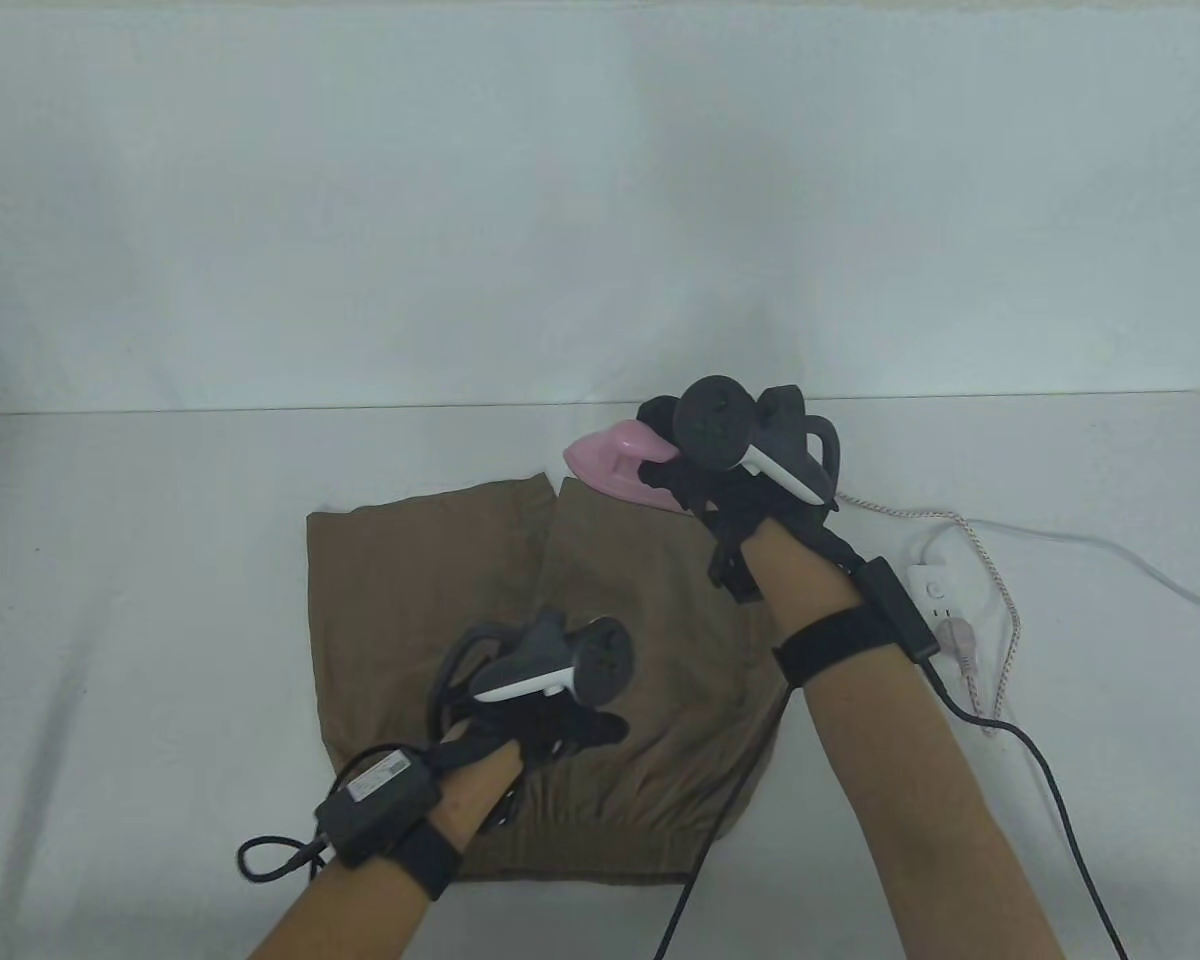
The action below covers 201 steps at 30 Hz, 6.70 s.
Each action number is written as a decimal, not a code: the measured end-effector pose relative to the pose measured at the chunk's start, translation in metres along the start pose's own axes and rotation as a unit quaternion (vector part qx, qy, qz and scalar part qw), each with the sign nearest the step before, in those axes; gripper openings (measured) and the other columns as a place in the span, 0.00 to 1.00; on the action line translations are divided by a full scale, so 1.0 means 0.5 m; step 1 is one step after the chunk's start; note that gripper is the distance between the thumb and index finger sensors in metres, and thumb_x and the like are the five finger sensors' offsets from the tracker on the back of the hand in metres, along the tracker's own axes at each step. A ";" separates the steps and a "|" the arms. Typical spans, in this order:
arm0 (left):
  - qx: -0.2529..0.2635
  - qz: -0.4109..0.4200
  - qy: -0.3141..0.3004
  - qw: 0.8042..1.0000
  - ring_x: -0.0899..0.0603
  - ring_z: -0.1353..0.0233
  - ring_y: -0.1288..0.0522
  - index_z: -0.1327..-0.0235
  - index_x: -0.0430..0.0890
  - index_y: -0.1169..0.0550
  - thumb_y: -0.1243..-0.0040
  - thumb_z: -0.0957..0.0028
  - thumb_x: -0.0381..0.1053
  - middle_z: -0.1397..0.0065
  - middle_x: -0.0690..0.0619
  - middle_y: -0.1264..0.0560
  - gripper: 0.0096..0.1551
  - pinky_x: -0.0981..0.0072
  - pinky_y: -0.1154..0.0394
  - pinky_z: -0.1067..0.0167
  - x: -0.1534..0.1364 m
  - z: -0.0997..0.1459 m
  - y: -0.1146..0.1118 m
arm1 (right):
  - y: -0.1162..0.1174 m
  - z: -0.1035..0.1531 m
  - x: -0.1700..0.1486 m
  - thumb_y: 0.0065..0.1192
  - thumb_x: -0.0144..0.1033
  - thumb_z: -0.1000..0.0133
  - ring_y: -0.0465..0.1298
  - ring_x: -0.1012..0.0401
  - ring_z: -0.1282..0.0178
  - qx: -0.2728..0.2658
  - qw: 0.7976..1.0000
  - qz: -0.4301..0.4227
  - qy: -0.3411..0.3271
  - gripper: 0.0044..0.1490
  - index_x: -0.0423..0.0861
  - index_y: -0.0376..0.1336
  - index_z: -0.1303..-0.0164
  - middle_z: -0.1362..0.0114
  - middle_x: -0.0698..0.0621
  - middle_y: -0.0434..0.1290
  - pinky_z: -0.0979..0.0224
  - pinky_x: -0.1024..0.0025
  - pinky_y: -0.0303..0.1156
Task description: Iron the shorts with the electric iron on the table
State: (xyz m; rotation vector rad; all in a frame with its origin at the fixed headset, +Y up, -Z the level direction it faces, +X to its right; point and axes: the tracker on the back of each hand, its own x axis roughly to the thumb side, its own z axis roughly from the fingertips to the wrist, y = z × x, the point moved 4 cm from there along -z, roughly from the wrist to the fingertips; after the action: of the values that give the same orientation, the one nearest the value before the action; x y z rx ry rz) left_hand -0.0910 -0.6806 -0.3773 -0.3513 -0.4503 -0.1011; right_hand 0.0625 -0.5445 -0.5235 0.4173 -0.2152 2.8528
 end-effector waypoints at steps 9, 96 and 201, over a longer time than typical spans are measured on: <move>-0.115 -0.013 0.070 0.991 0.43 0.28 0.24 0.27 0.61 0.29 0.36 0.53 0.70 0.23 0.55 0.28 0.38 0.37 0.32 0.28 -0.156 0.115 -0.189 | 0.157 -0.094 0.169 0.79 0.52 0.52 0.81 0.63 0.47 0.052 0.998 0.001 -0.041 0.38 0.62 0.65 0.31 0.41 0.64 0.77 0.47 0.49 0.77; -0.139 0.014 0.068 0.988 0.43 0.29 0.28 0.28 0.62 0.33 0.35 0.54 0.70 0.23 0.56 0.34 0.40 0.34 0.37 0.25 -0.167 0.097 -0.230 | 0.468 -0.124 0.437 0.78 0.54 0.52 0.81 0.64 0.46 0.141 0.981 0.022 -0.131 0.41 0.67 0.62 0.27 0.39 0.64 0.77 0.48 0.51 0.78; -0.149 -0.001 0.081 0.986 0.44 0.29 0.27 0.28 0.63 0.34 0.36 0.55 0.71 0.23 0.57 0.34 0.40 0.34 0.37 0.25 -0.165 0.096 -0.230 | 0.418 -0.088 0.262 0.78 0.54 0.51 0.82 0.65 0.48 0.164 0.983 0.027 -0.076 0.40 0.67 0.62 0.27 0.41 0.64 0.77 0.50 0.52 0.78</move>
State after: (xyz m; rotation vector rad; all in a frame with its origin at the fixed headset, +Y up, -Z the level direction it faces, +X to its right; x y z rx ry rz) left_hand -0.2042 -0.7697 -0.3376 -0.6314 -0.2734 -0.1976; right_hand -0.1260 -0.7077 -0.5491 0.7046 0.2256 2.9156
